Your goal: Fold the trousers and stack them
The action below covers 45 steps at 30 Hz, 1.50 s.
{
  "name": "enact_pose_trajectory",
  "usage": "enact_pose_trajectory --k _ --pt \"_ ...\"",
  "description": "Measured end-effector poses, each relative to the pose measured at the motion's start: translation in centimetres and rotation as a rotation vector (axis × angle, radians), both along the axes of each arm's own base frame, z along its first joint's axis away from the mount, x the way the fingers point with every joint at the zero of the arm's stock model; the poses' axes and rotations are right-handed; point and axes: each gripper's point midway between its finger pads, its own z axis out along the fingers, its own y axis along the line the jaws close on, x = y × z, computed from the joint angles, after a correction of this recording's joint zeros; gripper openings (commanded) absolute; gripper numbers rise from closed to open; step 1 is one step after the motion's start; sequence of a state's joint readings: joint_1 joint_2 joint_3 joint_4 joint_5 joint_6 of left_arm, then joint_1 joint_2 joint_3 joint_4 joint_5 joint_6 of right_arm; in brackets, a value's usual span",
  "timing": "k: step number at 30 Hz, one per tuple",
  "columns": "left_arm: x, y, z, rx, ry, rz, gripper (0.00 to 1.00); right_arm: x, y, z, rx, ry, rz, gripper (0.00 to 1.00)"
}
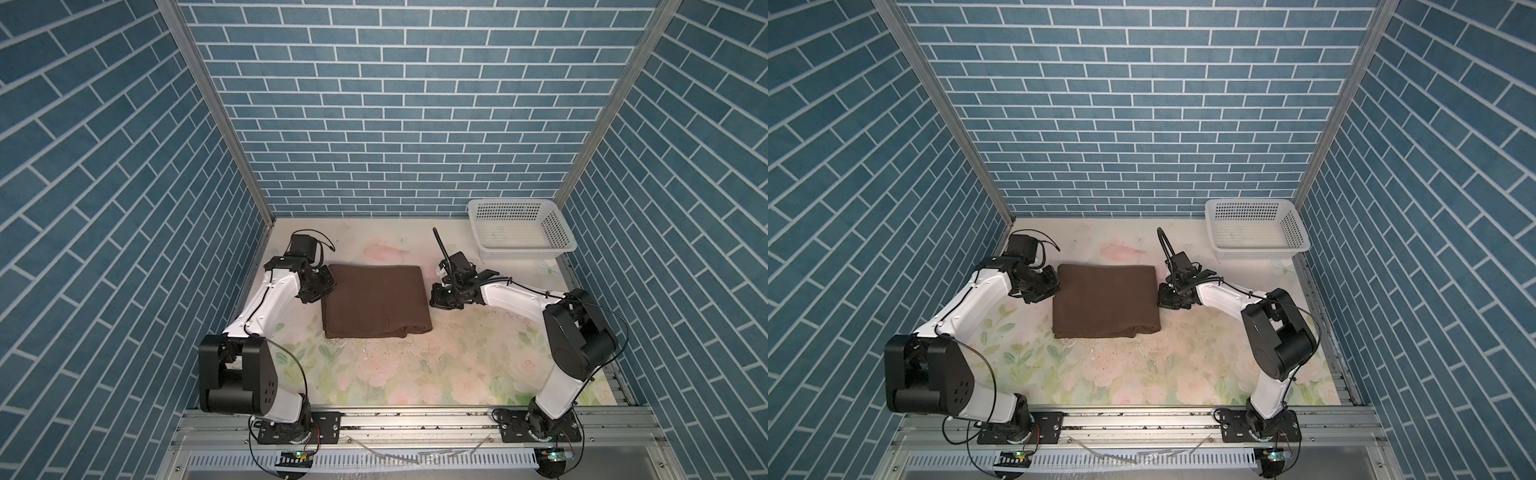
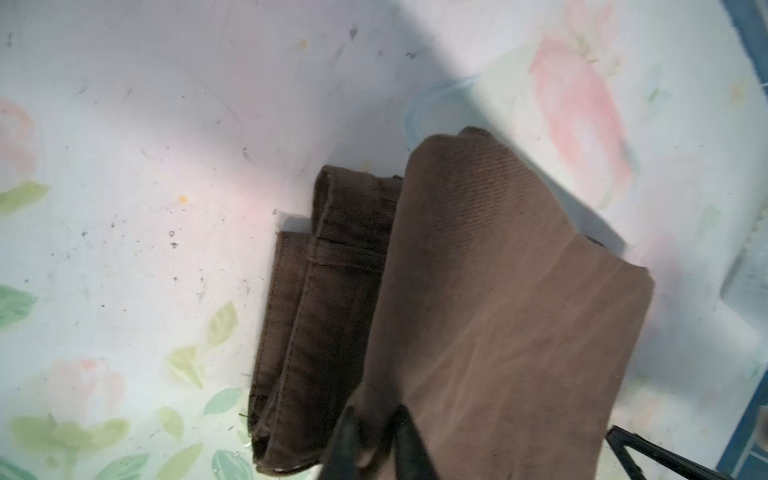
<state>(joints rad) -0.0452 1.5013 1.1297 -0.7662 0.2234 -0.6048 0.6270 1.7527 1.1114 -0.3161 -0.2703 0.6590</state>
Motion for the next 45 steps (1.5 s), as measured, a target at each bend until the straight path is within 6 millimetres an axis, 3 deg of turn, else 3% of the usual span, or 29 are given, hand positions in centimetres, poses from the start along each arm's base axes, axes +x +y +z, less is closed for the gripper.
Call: enact_pose_trajectory --k 3,6,10,14,18,20,22,25,27,29,32,38,41,45 --pt "-1.0 0.4 -3.5 -0.003 0.114 0.019 0.63 0.0 0.1 0.0 0.004 0.000 0.002 0.11" --pt "-2.1 0.4 -4.9 0.000 0.175 0.023 0.62 0.0 0.1 0.0 0.003 0.000 0.002 0.11" --pt "-2.0 0.4 -3.6 -0.002 0.141 0.029 0.46 0.0 0.1 0.1 0.007 0.001 0.004 0.03" --pt "-1.1 -0.6 -0.6 -0.019 0.048 0.021 0.20 0.0 1.1 0.7 0.061 -0.002 0.030 0.00" --pt "-0.8 -2.8 1.7 -0.056 -0.035 -0.019 0.11 0.3 3.4 1.7 0.176 -0.001 0.071 0.00" --pt "-1.0 -3.4 1.4 -0.078 -0.040 -0.021 0.08 0.3 4.4 1.5 0.227 0.015 0.091 0.00" --pt "-1.7 -3.6 -0.3 -0.090 -0.007 -0.012 0.06 0.0 5.3 1.1 0.269 0.048 0.112 0.00" --pt "-3.9 -3.6 -4.4 -0.105 0.103 0.006 0.06 -0.7 6.1 0.4 0.319 0.096 0.136 0.00" --pt "-5.6 -3.7 -6.9 -0.120 0.182 0.020 0.06 -1.8 5.7 -0.6 0.325 0.124 0.142 0.00" --pt "-6.3 -4.0 -8.1 -0.142 0.220 0.023 0.06 -3.0 4.8 -2.2 0.302 0.161 0.136 0.00" --pt "-6.2 -4.2 -8.2 -0.164 0.219 0.019 0.05 -4.4 3.8 -3.5 0.281 0.194 0.131 0.00" --pt "-5.9 -3.8 -8.7 -0.221 0.234 0.028 0.03 -4.0 3.8 -3.7 0.269 0.175 0.123 0.00" --pt "-5.4 -2.8 -8.7 -0.279 0.244 0.060 0.03 -3.0 5.0 -3.9 0.287 0.192 0.134 0.00" --pt "-2.4 1.8 -7.8 -0.291 0.192 0.189 0.06 -0.5 9.5 -3.5 0.308 0.189 0.188 0.00"
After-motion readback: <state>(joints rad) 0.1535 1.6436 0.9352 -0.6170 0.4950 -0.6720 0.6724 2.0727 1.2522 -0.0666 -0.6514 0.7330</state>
